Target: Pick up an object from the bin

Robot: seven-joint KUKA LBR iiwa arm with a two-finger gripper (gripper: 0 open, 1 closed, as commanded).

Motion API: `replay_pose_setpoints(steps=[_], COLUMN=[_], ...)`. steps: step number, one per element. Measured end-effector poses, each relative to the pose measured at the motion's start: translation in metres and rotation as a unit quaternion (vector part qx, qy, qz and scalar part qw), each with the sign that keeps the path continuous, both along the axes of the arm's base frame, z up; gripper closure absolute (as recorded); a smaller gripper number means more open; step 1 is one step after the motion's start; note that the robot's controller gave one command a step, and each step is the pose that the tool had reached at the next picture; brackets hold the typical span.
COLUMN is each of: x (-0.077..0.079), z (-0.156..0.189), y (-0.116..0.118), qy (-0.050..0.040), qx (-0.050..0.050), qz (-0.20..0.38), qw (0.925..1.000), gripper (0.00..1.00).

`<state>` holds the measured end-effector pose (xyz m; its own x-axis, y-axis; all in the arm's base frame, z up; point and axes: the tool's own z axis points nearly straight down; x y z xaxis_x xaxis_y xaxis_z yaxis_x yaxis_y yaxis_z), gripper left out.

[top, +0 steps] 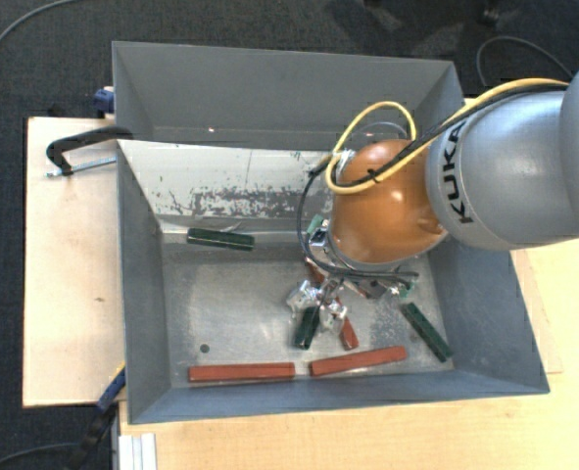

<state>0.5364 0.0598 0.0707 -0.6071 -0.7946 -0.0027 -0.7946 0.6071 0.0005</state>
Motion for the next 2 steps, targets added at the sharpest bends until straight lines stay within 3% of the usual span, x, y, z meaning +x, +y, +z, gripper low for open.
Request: replay_pose_setpoints(steps=[1, 2], x=[-0.0028, -0.0043], z=[0.164, 0.1593], y=[0.0235, 0.0225], qy=[-0.0069, -0.0019], qx=[0.001, 0.0], qz=[0.002, 0.002], qw=[1.0, 1.0], gripper=[1.0, 0.0])
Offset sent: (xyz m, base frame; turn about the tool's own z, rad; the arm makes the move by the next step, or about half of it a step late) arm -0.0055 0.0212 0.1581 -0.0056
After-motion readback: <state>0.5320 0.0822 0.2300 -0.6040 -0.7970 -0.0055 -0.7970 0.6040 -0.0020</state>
